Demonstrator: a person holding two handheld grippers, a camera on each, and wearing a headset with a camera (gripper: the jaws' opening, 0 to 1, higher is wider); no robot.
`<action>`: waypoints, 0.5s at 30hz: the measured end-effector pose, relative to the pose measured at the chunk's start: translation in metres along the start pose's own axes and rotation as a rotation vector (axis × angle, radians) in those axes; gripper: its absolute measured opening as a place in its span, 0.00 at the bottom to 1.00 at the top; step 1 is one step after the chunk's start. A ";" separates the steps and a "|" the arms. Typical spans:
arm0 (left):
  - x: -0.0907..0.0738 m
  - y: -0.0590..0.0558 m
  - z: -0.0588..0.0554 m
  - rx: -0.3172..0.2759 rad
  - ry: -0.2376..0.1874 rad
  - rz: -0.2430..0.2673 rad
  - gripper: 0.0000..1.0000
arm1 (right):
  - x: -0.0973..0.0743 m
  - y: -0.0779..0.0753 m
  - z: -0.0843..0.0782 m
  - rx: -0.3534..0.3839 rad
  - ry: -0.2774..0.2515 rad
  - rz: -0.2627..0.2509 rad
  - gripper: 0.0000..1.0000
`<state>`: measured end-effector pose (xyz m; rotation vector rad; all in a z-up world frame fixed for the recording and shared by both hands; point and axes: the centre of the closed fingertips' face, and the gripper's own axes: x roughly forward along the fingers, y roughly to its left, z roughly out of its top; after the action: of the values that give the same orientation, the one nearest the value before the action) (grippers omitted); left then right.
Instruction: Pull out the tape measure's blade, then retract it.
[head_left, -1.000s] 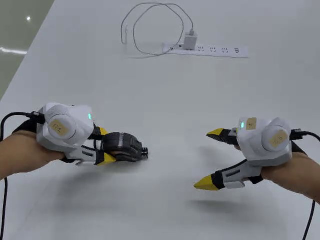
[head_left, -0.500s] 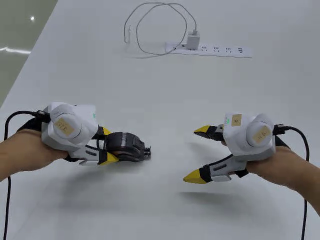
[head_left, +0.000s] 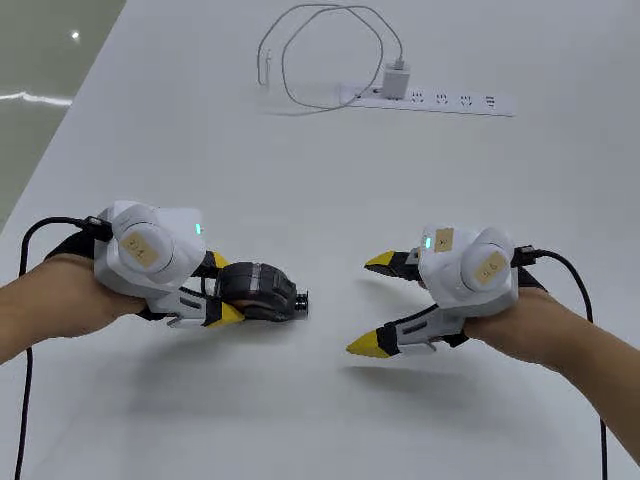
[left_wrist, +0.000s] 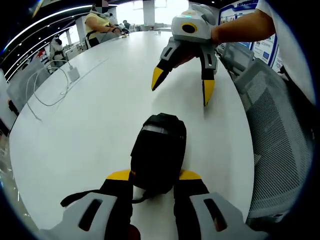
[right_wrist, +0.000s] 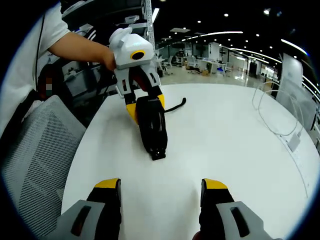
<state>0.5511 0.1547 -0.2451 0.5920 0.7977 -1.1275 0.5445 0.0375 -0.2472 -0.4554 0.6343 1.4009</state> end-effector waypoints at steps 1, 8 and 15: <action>0.000 0.000 0.000 0.000 0.000 0.000 0.26 | 0.001 0.000 0.000 -0.004 0.001 0.004 0.61; 0.000 0.000 0.000 -0.004 0.001 0.001 0.26 | 0.012 0.002 0.005 -0.024 -0.007 0.017 0.55; 0.000 -0.001 0.000 -0.007 0.000 -0.004 0.26 | 0.022 0.002 0.012 -0.030 -0.023 0.028 0.51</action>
<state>0.5498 0.1543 -0.2450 0.5846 0.8029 -1.1277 0.5453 0.0620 -0.2521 -0.4546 0.6035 1.4419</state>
